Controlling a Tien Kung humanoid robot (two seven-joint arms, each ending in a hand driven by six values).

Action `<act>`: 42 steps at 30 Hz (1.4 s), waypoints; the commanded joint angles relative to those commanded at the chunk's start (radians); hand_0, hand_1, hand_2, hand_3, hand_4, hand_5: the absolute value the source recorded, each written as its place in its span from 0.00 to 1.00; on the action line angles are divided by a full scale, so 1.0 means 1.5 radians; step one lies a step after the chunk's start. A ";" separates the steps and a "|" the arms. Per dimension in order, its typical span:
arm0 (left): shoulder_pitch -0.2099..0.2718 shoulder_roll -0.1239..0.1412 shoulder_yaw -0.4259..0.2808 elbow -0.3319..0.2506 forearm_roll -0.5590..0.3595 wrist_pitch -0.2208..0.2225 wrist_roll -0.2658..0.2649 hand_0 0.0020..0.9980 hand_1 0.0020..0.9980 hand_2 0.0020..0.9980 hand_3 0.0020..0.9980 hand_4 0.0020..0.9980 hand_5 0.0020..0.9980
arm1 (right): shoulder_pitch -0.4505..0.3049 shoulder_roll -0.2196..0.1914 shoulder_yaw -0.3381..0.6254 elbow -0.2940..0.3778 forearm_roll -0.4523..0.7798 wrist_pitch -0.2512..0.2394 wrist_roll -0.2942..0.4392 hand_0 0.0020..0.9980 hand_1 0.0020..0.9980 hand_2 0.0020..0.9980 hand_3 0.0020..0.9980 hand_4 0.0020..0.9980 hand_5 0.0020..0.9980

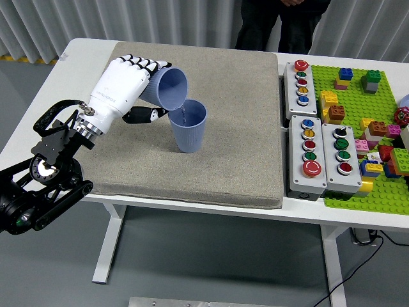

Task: Pick cup pour cup place

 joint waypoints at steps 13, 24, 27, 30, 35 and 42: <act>-0.013 0.000 0.024 -0.001 0.027 0.017 0.021 0.60 0.55 0.53 0.55 0.71 0.24 | 0.003 -0.001 -0.003 0.000 0.006 -0.001 0.001 0.69 0.66 0.57 0.58 0.00 0.00; -0.031 0.003 0.055 0.005 0.027 0.030 0.041 0.60 0.55 0.53 0.55 0.71 0.24 | 0.003 -0.001 -0.003 0.000 0.006 -0.001 0.001 0.69 0.66 0.57 0.58 0.00 0.00; -0.035 0.005 0.061 0.008 0.027 0.030 0.042 0.60 0.55 0.53 0.55 0.71 0.24 | 0.003 -0.001 -0.003 0.000 0.006 -0.001 0.001 0.69 0.66 0.57 0.58 0.00 0.00; -0.038 0.006 0.066 0.010 0.027 0.033 0.045 0.59 0.55 0.53 0.55 0.70 0.24 | 0.003 -0.001 -0.003 0.000 0.007 -0.001 0.001 0.69 0.66 0.57 0.58 0.00 0.00; -0.045 0.008 0.073 0.012 0.027 0.038 0.050 0.59 0.55 0.53 0.55 0.70 0.25 | 0.004 -0.002 -0.005 0.000 0.009 -0.002 0.001 0.69 0.66 0.57 0.58 0.00 0.00; -0.053 0.012 0.089 0.014 0.027 0.052 0.060 0.59 0.55 0.53 0.55 0.70 0.25 | 0.002 -0.001 -0.004 0.000 0.007 -0.001 0.001 0.69 0.66 0.57 0.58 0.00 0.00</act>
